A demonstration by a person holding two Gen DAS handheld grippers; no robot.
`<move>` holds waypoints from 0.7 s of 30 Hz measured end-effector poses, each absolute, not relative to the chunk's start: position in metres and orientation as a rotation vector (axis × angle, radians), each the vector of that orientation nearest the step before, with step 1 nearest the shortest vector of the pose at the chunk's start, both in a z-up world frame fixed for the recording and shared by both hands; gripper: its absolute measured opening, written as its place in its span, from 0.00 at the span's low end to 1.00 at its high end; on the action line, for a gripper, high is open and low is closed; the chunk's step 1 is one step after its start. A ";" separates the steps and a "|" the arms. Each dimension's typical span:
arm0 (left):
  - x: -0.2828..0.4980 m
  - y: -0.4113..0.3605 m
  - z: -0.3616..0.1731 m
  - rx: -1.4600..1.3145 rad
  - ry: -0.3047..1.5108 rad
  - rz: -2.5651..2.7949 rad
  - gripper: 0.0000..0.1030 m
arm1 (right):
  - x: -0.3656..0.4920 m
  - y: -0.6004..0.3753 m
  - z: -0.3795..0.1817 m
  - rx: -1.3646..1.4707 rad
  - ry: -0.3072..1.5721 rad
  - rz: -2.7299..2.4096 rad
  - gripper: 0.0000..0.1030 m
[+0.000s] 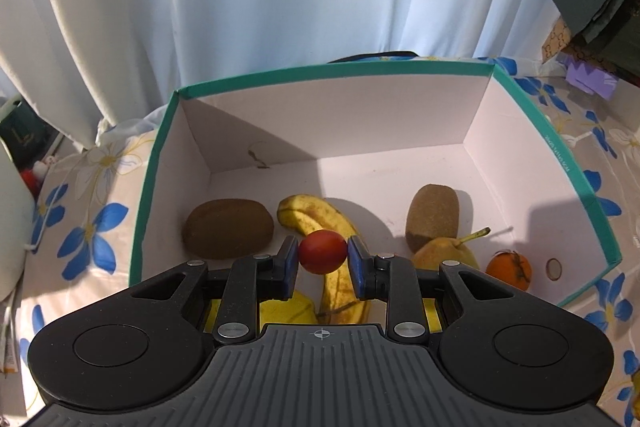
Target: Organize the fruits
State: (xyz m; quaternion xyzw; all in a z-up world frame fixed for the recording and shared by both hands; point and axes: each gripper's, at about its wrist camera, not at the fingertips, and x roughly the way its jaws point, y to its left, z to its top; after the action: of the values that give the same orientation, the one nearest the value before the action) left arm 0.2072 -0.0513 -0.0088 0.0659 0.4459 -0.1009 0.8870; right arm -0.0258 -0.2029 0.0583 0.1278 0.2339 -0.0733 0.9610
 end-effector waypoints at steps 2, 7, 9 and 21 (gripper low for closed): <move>0.210 -0.052 -0.016 0.143 0.940 -0.203 0.29 | -0.026 -0.205 0.060 0.264 0.465 -0.155 0.31; 0.216 -0.051 -0.030 0.147 0.973 -0.194 0.29 | -0.025 -0.205 0.063 0.269 0.450 -0.146 0.31; 0.218 -0.051 -0.035 0.146 0.993 -0.198 0.29 | -0.024 -0.205 0.063 0.270 0.446 -0.141 0.31; 0.214 -0.049 -0.031 0.153 0.959 -0.165 0.72 | -0.023 -0.202 0.067 0.267 0.428 -0.129 0.31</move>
State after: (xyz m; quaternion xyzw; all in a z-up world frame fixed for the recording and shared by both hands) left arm 0.2140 -0.0487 -0.0309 0.0734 0.4602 -0.0792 0.8812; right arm -0.0229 -0.2021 0.0675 0.1318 0.2116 -0.0638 0.9663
